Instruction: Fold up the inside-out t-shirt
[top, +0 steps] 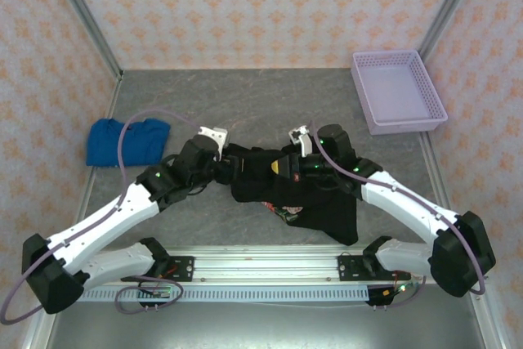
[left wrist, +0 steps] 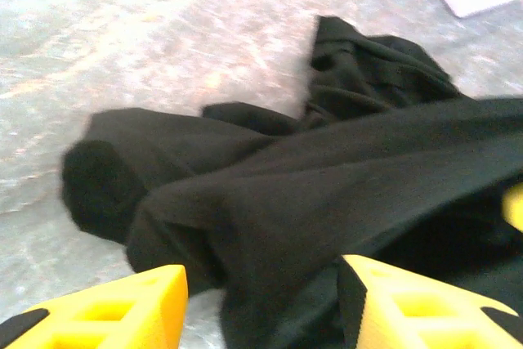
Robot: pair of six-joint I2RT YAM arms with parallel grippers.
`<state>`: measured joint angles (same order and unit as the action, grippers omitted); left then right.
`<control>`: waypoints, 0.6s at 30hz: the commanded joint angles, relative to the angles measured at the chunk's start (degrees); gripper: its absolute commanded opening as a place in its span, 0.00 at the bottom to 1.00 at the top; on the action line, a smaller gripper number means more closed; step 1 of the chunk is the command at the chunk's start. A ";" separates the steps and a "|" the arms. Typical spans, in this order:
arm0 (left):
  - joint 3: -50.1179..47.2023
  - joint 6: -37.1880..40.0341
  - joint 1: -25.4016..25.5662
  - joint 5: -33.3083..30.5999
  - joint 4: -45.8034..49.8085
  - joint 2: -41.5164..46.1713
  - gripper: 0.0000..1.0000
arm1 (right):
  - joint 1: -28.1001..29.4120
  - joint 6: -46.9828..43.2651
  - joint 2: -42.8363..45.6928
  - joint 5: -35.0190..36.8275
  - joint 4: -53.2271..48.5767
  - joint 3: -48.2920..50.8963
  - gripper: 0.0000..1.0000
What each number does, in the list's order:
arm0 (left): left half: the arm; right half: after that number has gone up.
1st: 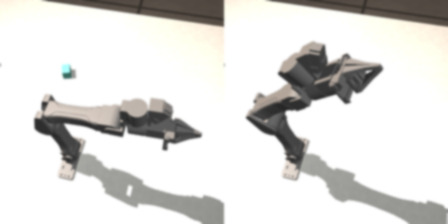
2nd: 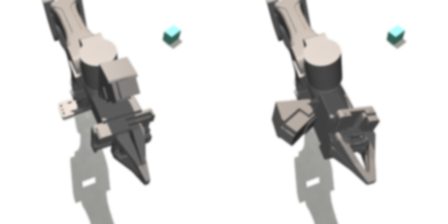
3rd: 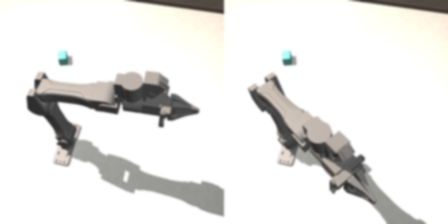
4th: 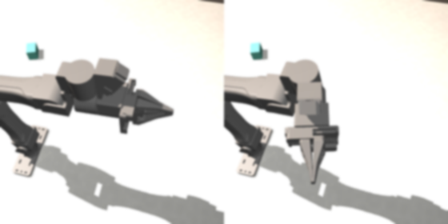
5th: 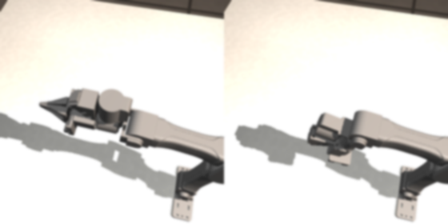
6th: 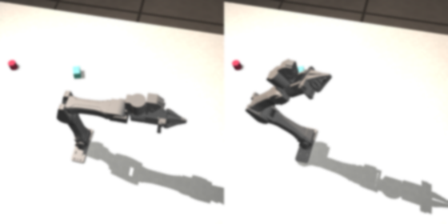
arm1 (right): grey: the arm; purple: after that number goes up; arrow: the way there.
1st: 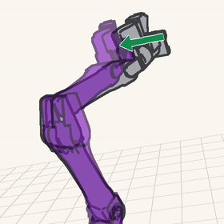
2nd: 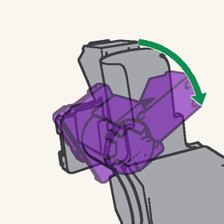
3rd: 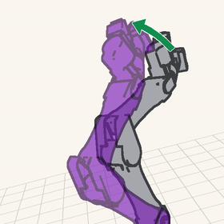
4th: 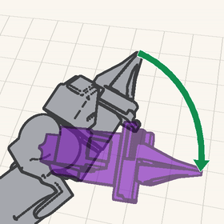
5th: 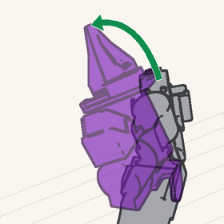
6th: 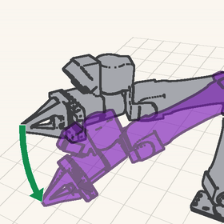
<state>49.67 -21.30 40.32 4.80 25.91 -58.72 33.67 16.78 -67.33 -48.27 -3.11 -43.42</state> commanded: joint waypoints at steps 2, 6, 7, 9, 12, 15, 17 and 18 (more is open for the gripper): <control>-1.05 -1.83 2.79 12.61 -6.25 -3.83 0.48 | -0.47 0.30 -0.22 0.11 1.47 -1.94 0.00; -0.06 -3.58 4.02 13.27 -9.28 -8.79 0.42 | -0.62 0.27 0.07 1.22 0.72 -1.93 0.00; 0.38 -3.41 4.06 12.82 -9.20 -9.45 0.41 | -0.67 0.19 0.21 1.61 0.50 -1.94 0.00; 0.54 -3.16 4.16 12.47 -9.40 -10.05 0.41 | -0.75 0.35 0.38 2.31 0.09 -2.02 0.00; -0.07 -2.20 5.35 9.96 -8.63 -8.79 0.43 | -1.15 1.11 -0.23 2.88 -0.21 -2.76 0.00; -0.17 0.80 8.85 1.79 -5.19 -6.86 0.50 | -1.23 0.93 -1.74 3.52 -1.62 -4.08 0.00; -0.43 2.30 11.35 -2.71 -4.31 -6.69 0.53 | -1.24 1.04 -2.46 3.23 -1.89 -4.61 0.00; -0.45 2.53 11.93 -3.47 -4.57 -7.26 0.55 | -1.24 1.07 -2.62 3.01 -1.90 -4.74 0.00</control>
<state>49.39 -21.65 50.35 8.73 19.70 -66.61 32.77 17.41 -69.25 -45.84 -4.67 -46.11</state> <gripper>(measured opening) 0.544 0.052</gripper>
